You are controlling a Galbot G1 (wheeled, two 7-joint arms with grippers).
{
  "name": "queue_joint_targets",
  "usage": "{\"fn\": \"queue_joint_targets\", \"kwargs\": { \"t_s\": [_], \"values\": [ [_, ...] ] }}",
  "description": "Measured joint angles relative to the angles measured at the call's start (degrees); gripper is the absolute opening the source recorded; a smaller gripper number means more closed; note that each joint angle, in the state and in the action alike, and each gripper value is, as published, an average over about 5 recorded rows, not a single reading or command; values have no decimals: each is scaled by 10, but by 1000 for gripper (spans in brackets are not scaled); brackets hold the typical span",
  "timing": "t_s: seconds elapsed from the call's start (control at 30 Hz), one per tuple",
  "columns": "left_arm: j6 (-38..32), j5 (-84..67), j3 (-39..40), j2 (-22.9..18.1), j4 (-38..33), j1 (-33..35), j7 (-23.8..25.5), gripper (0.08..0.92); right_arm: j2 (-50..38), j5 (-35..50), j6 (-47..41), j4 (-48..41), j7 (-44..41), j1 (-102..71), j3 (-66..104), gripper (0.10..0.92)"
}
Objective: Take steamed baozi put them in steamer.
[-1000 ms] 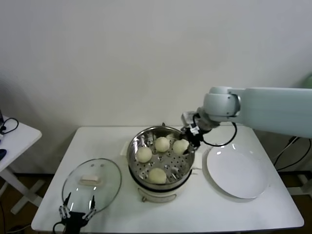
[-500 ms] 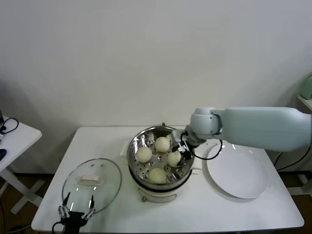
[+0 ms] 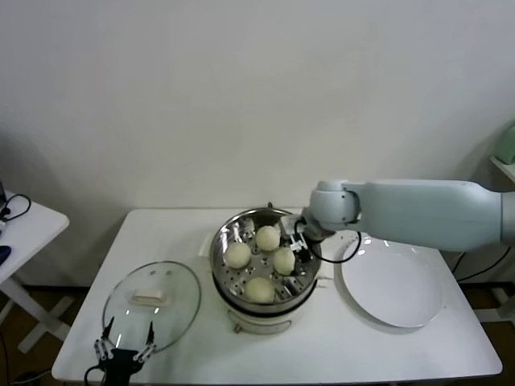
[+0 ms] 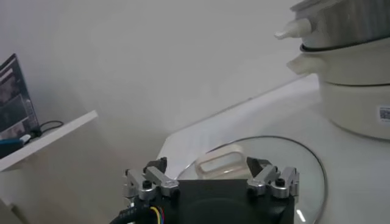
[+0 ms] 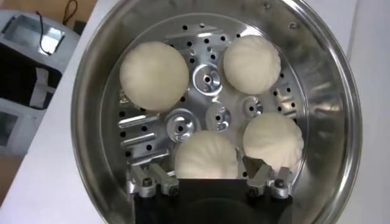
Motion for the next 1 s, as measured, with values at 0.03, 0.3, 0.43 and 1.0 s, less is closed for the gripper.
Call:
{"fn": "queue_joint_targets", "kwargs": {
  "t_s": [0.03, 0.3, 0.43, 1.0],
  "values": [
    [0, 0, 0, 0, 0, 0, 0, 823, -3, 3, 2, 1, 0, 4, 0, 816],
    [-2, -3, 3, 0, 1, -4, 0, 823, -66, 40, 14, 17, 27, 42, 12, 823],
    [-2, -7, 6, 0, 0, -6, 2, 823, -124, 62, 29, 30, 86, 15, 67, 823],
    [-17, -13, 20, 1, -1, -3, 3, 823, -217, 47, 168, 97, 293, -534, 661, 823]
  ]
}}
